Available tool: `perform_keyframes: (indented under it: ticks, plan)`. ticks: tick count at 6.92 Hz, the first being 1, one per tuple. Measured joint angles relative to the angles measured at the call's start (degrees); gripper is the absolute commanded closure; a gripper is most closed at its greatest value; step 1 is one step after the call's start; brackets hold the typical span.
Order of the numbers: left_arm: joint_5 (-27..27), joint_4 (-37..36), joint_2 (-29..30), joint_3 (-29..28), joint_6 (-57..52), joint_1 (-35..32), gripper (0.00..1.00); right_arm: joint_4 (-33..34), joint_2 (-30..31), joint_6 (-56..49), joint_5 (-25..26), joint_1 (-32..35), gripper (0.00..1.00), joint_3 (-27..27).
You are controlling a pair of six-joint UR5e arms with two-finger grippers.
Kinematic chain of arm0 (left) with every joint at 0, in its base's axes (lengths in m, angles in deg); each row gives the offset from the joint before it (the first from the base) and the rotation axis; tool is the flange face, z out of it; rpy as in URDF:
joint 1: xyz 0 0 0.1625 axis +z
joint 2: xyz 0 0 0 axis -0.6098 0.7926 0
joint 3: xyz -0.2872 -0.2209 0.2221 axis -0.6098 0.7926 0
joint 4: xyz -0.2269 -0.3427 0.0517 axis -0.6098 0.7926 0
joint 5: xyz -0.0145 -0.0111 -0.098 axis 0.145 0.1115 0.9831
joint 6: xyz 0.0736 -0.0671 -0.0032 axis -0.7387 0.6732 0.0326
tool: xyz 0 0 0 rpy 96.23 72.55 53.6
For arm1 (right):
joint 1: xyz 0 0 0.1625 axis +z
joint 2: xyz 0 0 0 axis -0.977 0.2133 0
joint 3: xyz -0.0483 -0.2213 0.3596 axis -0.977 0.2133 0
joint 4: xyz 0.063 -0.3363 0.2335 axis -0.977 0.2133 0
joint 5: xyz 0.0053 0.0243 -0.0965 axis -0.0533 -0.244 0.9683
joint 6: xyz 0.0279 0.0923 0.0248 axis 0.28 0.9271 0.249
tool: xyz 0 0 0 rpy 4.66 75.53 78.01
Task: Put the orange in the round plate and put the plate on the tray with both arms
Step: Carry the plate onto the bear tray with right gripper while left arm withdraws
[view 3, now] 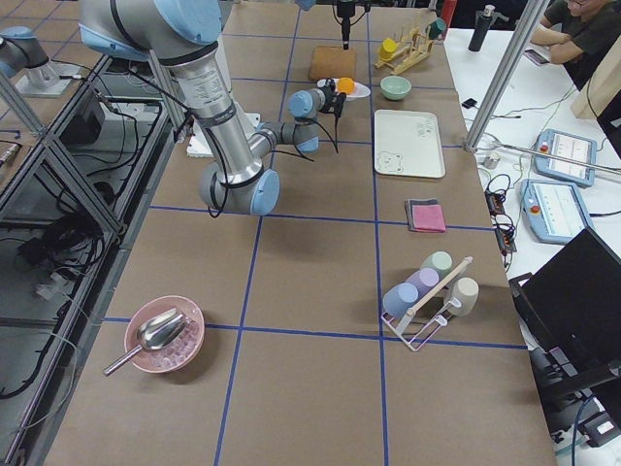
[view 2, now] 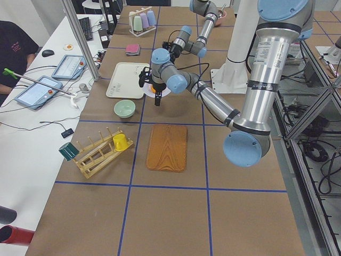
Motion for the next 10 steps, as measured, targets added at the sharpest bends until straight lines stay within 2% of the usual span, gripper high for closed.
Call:
perform_keyframes:
  ticks: [2, 3, 4, 6, 7, 8, 9, 10]
  plan:
    - [-0.3, 0.1, -2.4, -0.3, -7.2, -2.4, 0.03, 0.5, -0.8, 5.8, 9.3, 3.0, 0.97, 3.3]
    - [-0.3, 0.1, -3.0, -0.4, -8.7, -3.0, 0.03, 2.4, -1.6, 7.0, 13.3, 3.8, 0.96, 5.9]
    - [-0.3, 0.1, -3.2, -0.4, -9.3, -3.2, 0.03, 7.4, -2.8, 7.4, 16.0, 4.5, 0.94, 7.3]
    - [-0.4, 0.1, -3.4, -0.4, -9.5, -3.3, 0.03, 18.9, -4.6, 7.6, 18.4, 4.9, 0.86, 8.0]
    - [-0.4, 0.1, -3.4, -0.4, -9.5, -3.3, 0.03, 22.0, -5.0, 7.6, 18.5, 4.9, 0.86, 8.1]
    - [-0.4, 0.1, -3.4, -0.4, -9.5, -3.3, 0.03, 23.5, -5.1, 7.6, 18.5, 4.9, 0.58, 8.3]
    - [-0.4, 0.1, -3.4, -0.4, -9.6, -3.3, 0.03, 24.5, -5.2, 7.7, 18.4, 4.8, 0.01, 8.6]
    - [-0.4, 0.1, -3.5, -0.4, -9.6, -3.3, 0.03, 25.5, -5.2, 7.7, 18.3, 4.8, 0.00, 8.8]
